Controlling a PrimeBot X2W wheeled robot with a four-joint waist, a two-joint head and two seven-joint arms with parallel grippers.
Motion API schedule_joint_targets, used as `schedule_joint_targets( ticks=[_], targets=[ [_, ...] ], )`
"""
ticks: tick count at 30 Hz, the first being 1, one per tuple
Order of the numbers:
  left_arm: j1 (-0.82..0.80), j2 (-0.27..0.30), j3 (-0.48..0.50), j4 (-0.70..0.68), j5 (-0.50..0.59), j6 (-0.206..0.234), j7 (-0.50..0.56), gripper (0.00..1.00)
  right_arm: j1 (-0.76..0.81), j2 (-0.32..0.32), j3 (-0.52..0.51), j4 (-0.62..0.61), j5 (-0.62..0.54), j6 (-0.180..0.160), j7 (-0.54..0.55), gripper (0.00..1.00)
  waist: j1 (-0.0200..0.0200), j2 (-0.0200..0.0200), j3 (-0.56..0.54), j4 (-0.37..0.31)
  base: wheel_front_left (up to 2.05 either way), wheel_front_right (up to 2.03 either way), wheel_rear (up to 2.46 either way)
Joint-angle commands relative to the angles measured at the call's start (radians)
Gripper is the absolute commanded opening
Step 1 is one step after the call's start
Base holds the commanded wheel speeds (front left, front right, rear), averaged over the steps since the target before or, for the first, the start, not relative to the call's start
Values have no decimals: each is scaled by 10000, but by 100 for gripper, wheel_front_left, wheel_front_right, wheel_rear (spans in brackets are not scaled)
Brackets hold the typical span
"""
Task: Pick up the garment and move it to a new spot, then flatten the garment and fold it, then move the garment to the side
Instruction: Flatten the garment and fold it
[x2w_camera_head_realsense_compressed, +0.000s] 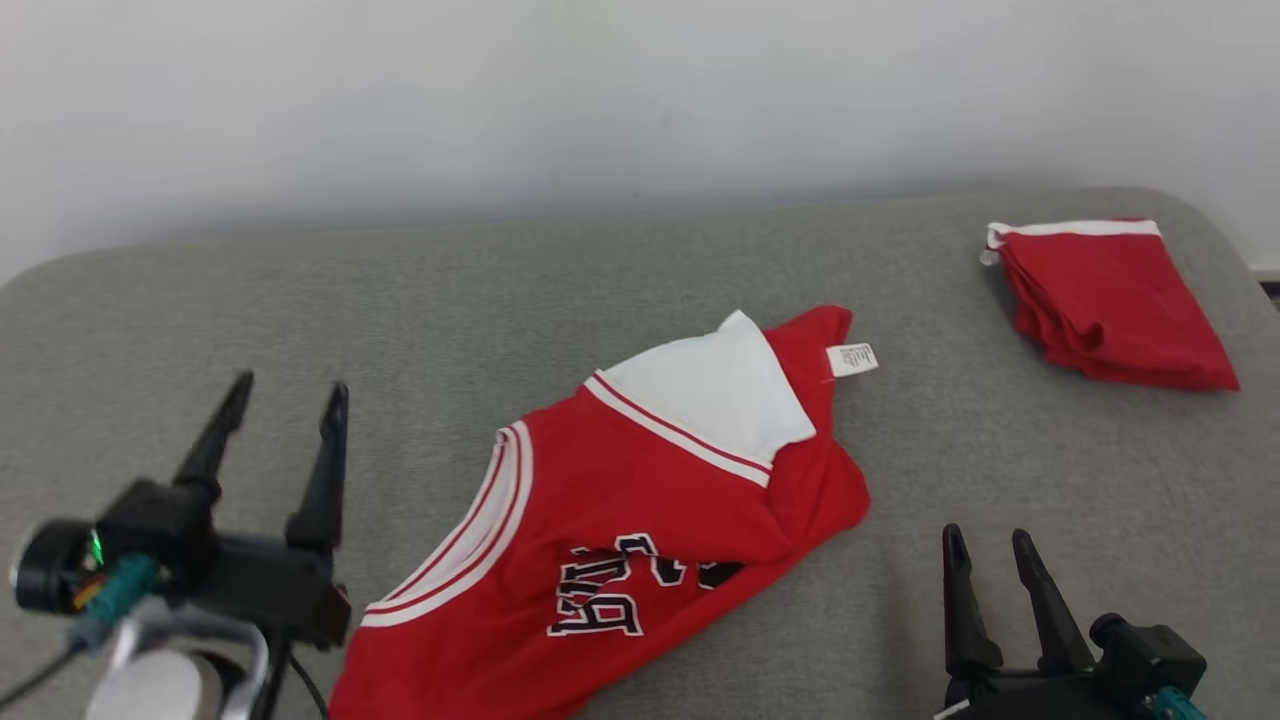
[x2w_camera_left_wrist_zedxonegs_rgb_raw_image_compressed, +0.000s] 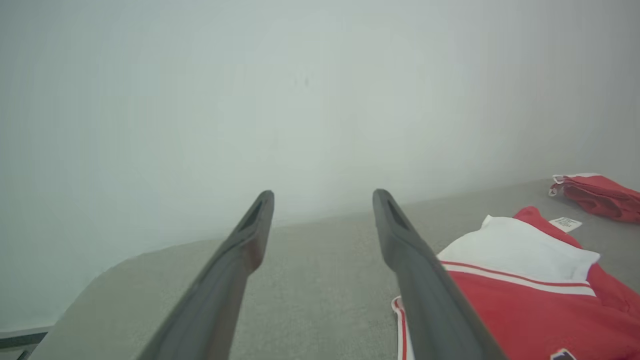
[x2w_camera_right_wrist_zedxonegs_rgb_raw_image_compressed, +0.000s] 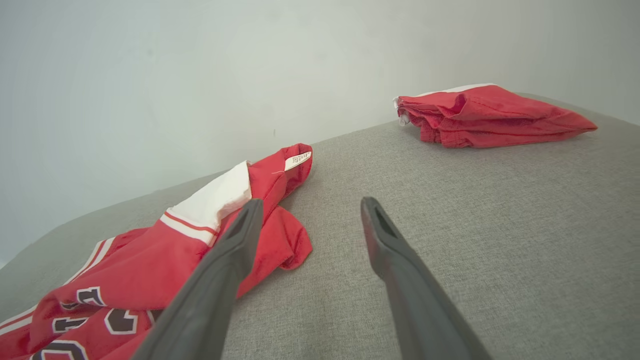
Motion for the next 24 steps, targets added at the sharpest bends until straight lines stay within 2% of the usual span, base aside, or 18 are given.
schedule_joint_targets(
  ticks=[1,7,16,24],
  targets=[
    [-509,200,18,52,-20,-156,232,100,-154,22,29,-18,96,-26,-43,100,0,0,528,-748,0,0,0],
    [-1751,618,132,545,-432,-717,1035,100,-511,30,142,34,321,-26,-43,100,0,0,1144,-1633,0,0,0],
    [-2789,882,-323,1847,-799,-1207,1833,100,-939,30,389,67,686,-26,-43,100,0,0,1890,-2552,0,0,0],
    [-2934,1059,-925,2951,-1195,-1415,2538,100,-1036,28,466,130,808,-26,-43,100,0,0,2129,-2848,0,0,0]
  ],
)
